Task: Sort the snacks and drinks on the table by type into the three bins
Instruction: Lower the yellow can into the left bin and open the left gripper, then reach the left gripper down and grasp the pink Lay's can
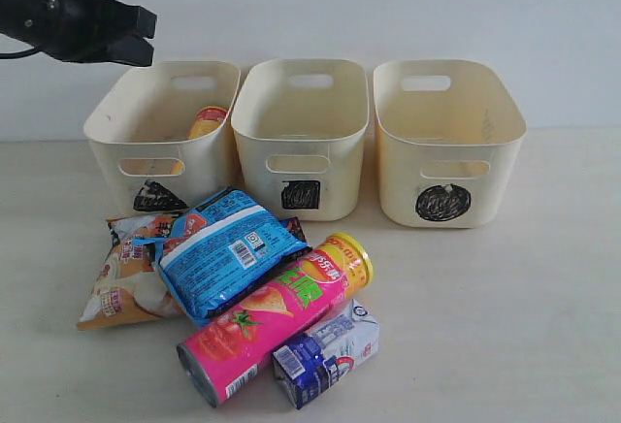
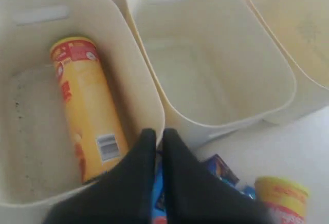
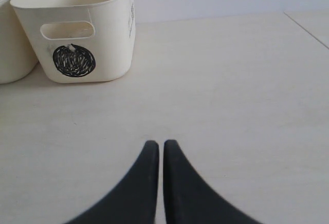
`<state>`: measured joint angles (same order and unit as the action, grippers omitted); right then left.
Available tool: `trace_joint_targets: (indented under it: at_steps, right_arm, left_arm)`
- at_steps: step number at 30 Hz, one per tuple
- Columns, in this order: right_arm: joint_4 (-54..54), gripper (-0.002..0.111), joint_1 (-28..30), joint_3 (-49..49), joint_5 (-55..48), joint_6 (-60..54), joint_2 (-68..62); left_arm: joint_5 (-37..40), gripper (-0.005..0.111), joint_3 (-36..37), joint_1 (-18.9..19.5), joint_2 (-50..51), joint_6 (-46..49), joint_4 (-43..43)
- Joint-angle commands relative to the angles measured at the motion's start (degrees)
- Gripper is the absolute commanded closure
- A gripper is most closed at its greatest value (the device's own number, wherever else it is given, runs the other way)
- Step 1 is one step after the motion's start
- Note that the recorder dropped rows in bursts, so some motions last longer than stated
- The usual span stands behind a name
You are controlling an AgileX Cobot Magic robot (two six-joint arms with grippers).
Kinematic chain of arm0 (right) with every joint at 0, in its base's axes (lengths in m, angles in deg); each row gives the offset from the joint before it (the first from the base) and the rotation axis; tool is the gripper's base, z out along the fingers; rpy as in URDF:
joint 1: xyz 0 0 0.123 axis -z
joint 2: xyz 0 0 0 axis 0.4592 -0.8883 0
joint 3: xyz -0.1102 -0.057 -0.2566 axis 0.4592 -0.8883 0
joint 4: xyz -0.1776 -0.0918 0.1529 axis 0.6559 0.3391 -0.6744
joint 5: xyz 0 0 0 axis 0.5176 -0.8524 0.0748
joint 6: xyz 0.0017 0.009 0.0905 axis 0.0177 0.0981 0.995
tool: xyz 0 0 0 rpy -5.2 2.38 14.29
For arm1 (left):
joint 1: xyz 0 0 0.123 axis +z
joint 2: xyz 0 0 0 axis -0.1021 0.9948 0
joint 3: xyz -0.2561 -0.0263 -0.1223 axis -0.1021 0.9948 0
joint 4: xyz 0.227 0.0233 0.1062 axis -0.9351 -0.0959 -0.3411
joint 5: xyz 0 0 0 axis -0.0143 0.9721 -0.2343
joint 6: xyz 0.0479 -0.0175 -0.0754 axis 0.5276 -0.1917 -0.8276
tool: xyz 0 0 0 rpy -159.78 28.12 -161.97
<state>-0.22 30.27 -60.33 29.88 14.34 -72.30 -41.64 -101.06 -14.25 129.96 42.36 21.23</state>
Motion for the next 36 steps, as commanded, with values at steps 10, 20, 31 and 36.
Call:
trace_joint_targets:
  at_steps: [10, 20, 31, 36]
  right_arm:
    - [0.44, 0.107, -0.16, -0.28, 0.24, -0.09, 0.31]
    - [0.44, 0.107, -0.16, -0.28, 0.24, -0.09, 0.31]
    - [0.44, 0.107, -0.16, -0.28, 0.24, -0.09, 0.31]
    - [0.44, 0.107, -0.16, -0.28, 0.24, -0.09, 0.31]
  left_arm:
    - [17.82, 0.102, 8.25, -0.29, -18.02, 5.82, -1.19]
    - [30.27, 0.102, 8.46, -4.62, -23.1, 6.85, -4.83]
    - [32.71, 0.102, 8.46, -17.54, -21.63, 1.27, -12.96]
    - [32.71, 0.102, 8.46, -21.78, -19.53, -1.29, -14.59]
